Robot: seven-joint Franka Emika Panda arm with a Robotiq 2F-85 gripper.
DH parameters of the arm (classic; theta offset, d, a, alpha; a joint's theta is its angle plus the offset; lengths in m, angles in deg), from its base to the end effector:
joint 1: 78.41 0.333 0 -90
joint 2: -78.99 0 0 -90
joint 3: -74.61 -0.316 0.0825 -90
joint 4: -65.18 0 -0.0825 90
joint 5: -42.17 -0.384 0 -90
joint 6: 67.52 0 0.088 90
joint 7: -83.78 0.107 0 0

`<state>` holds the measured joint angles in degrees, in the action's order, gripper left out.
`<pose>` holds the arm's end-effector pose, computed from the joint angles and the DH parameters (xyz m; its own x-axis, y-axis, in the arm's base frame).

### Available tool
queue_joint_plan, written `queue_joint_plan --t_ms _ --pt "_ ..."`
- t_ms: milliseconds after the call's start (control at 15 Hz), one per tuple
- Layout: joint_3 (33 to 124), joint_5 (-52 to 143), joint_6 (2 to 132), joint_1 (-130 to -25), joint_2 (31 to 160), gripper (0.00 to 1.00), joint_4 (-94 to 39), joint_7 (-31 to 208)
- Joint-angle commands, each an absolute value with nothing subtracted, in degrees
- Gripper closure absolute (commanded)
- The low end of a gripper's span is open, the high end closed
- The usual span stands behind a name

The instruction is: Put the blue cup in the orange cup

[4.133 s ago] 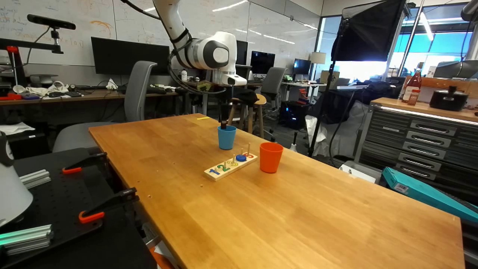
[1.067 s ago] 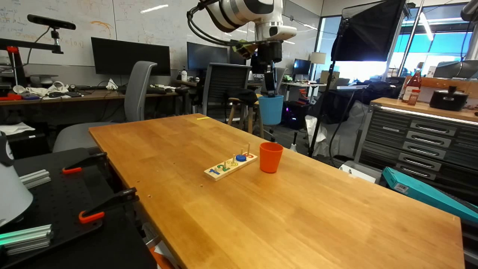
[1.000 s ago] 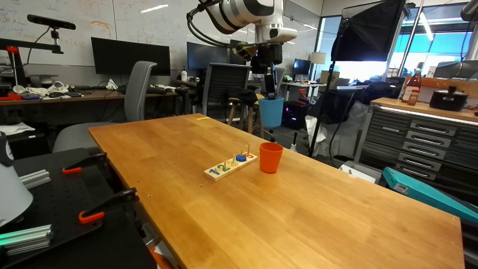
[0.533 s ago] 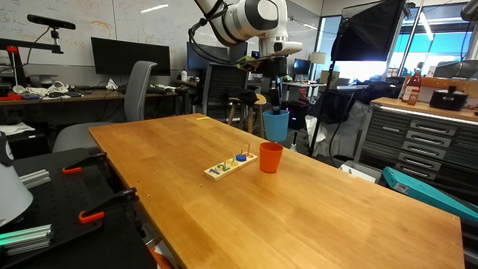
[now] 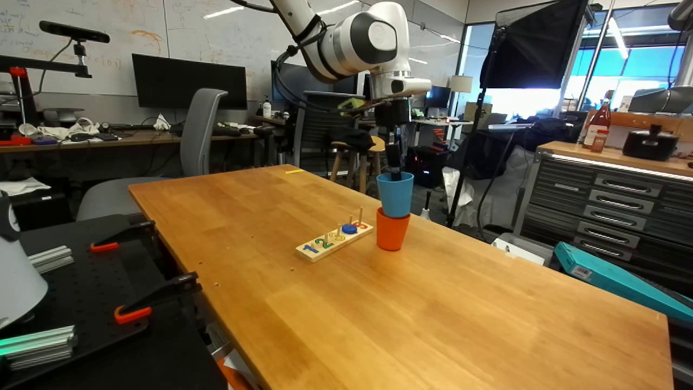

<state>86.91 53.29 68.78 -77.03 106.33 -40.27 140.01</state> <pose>0.6410 -0.1154 0.2808 0.5282 -0.8191 0.2238 -0.8482 -0.5214 0.0936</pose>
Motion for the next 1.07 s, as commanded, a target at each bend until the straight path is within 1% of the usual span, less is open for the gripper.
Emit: queue_joint_plan --t_ms 0,67,133,200,267,333,600,867,1000 --pt "87.0 53.5 70.7 -76.4 107.4 0.99 -39.8 140.7" --pt "86.9 53.4 70.8 -76.3 107.6 0.99 -39.7 140.6" --pt "86.8 53.2 70.7 -76.2 107.7 0.97 -39.6 140.6" --pt "86.8 53.0 70.7 -76.1 107.9 0.7 -39.5 141.0" --pt "86.7 52.7 70.1 -76.1 107.8 0.68 -39.3 141.0" --pt "86.2 51.7 69.1 -76.1 107.5 0.63 -39.0 141.0" --pt "82.3 44.3 62.0 -76.3 104.8 0.31 -36.5 139.9" --pt "76.5 35.2 51.6 -76.8 100.5 0.02 -31.4 134.9" --pt "74.4 31.7 46.7 -76.6 99.0 0.0 -28.1 131.8"
